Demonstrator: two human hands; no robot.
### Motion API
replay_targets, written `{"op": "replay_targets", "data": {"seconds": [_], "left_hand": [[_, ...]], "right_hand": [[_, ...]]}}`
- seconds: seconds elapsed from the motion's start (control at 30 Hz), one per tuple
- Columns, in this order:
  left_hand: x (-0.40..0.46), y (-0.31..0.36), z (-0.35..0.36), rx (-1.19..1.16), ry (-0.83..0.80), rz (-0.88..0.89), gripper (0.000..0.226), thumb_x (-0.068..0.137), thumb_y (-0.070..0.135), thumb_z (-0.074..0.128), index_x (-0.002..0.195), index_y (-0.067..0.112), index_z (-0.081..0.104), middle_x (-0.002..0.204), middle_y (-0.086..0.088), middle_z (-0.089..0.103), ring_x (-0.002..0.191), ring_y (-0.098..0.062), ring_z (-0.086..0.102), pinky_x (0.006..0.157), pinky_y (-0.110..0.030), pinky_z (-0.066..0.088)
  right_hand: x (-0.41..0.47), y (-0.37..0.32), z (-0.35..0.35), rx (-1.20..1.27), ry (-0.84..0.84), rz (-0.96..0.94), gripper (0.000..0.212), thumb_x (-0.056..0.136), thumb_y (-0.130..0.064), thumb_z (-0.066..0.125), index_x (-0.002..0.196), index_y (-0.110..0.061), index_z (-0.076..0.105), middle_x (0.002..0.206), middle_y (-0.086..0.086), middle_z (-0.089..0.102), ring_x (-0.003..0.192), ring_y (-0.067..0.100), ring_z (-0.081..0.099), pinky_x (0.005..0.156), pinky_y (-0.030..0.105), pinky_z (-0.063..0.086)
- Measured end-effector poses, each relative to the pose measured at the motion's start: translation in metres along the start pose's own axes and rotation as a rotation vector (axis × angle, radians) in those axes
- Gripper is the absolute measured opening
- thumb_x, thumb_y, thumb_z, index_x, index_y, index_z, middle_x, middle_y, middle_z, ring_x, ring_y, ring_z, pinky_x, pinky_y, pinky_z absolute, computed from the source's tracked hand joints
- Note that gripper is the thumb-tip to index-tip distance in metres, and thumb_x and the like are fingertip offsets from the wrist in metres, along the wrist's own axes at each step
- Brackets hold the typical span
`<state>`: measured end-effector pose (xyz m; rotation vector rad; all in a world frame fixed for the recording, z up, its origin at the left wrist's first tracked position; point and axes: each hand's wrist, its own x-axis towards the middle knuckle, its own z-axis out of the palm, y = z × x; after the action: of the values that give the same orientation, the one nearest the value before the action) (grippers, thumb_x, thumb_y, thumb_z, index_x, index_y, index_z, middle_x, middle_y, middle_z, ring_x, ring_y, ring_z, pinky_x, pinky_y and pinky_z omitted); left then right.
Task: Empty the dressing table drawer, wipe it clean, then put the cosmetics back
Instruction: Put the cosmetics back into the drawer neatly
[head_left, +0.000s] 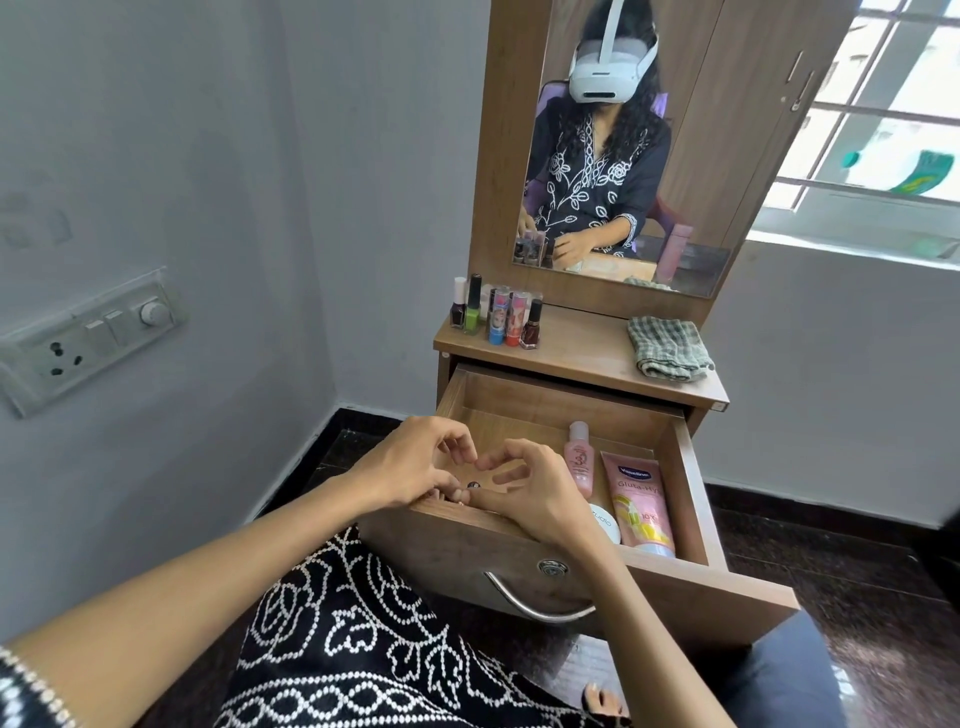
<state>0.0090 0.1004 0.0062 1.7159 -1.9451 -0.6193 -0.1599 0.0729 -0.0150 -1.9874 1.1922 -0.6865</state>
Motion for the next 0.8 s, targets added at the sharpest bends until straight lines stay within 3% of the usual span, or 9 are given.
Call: {"op": "replay_targets", "data": {"seconds": [0.13, 0.27, 0.33, 0.5, 0.6, 0.67, 0.73, 0.8], "left_hand": [[0.000, 0.000, -0.006, -0.049, 0.042, 0.009, 0.034, 0.069, 0.008, 0.081, 0.076, 0.035, 0.060, 0.090, 0.007, 0.064, 0.080, -0.022, 0.067, 0.075, -0.036, 0.056], [0.003, 0.002, -0.014, -0.082, 0.134, 0.037, 0.022, 0.069, 0.013, 0.081, 0.084, 0.022, 0.067, 0.082, 0.017, 0.063, 0.081, 0.002, 0.057, 0.075, -0.015, 0.045], [0.007, 0.004, -0.020, -0.107, 0.169, 0.048, 0.021, 0.069, 0.015, 0.081, 0.082, 0.023, 0.067, 0.079, 0.018, 0.062, 0.078, 0.005, 0.056, 0.071, -0.008, 0.040], [0.026, 0.009, -0.040, -0.173, 0.262, 0.053, 0.024, 0.068, 0.020, 0.081, 0.073, 0.030, 0.059, 0.077, 0.014, 0.063, 0.075, 0.000, 0.057, 0.071, -0.013, 0.042], [0.047, 0.012, -0.059, -0.207, 0.349, 0.036, 0.017, 0.072, 0.018, 0.078, 0.078, 0.022, 0.063, 0.078, 0.010, 0.063, 0.076, -0.007, 0.058, 0.073, -0.016, 0.044], [0.065, 0.013, -0.070, -0.225, 0.399, 0.027, 0.016, 0.074, 0.017, 0.077, 0.085, 0.014, 0.065, 0.078, 0.007, 0.062, 0.073, -0.005, 0.056, 0.067, -0.009, 0.043], [0.085, 0.011, -0.078, -0.250, 0.472, 0.009, 0.018, 0.076, 0.015, 0.076, 0.090, 0.008, 0.066, 0.081, 0.004, 0.062, 0.070, -0.004, 0.055, 0.062, -0.005, 0.041], [0.105, 0.007, -0.081, -0.266, 0.549, -0.023, 0.022, 0.079, 0.014, 0.074, 0.097, 0.004, 0.066, 0.090, -0.002, 0.063, 0.076, -0.010, 0.057, 0.068, -0.013, 0.044]], "right_hand": [[-0.001, 0.000, 0.002, 0.054, 0.061, -0.058, 0.027, 0.063, -0.046, 0.083, 0.079, -0.035, 0.064, 0.096, -0.012, 0.066, 0.086, 0.001, 0.062, 0.072, 0.021, 0.055], [0.003, -0.003, -0.004, 0.202, 0.092, -0.061, 0.029, 0.063, -0.044, 0.083, 0.082, -0.028, 0.069, 0.090, -0.012, 0.070, 0.083, 0.003, 0.065, 0.070, 0.020, 0.055], [0.009, -0.007, -0.008, 0.248, 0.097, -0.078, 0.026, 0.063, -0.040, 0.084, 0.080, -0.028, 0.068, 0.086, -0.012, 0.070, 0.079, 0.005, 0.066, 0.067, 0.019, 0.052], [0.039, -0.035, -0.028, 0.246, 0.092, -0.163, 0.025, 0.068, -0.029, 0.082, 0.087, -0.022, 0.066, 0.092, -0.006, 0.070, 0.079, 0.011, 0.068, 0.071, 0.023, 0.057], [0.067, -0.059, -0.041, 0.209, 0.107, -0.207, 0.021, 0.072, -0.022, 0.080, 0.087, -0.018, 0.065, 0.088, -0.008, 0.067, 0.072, 0.003, 0.065, 0.065, 0.012, 0.053], [0.089, -0.073, -0.047, 0.147, 0.147, -0.230, 0.020, 0.074, -0.019, 0.079, 0.088, -0.014, 0.066, 0.086, -0.008, 0.066, 0.067, -0.002, 0.061, 0.060, 0.008, 0.048], [0.113, -0.083, -0.052, 0.096, 0.187, -0.219, 0.017, 0.076, -0.011, 0.075, 0.091, -0.013, 0.067, 0.088, -0.006, 0.065, 0.067, 0.003, 0.061, 0.063, 0.017, 0.049], [0.137, -0.090, -0.053, 0.015, 0.235, -0.215, 0.019, 0.077, -0.005, 0.071, 0.094, -0.013, 0.068, 0.094, -0.001, 0.067, 0.077, 0.011, 0.063, 0.071, 0.029, 0.053]]}}
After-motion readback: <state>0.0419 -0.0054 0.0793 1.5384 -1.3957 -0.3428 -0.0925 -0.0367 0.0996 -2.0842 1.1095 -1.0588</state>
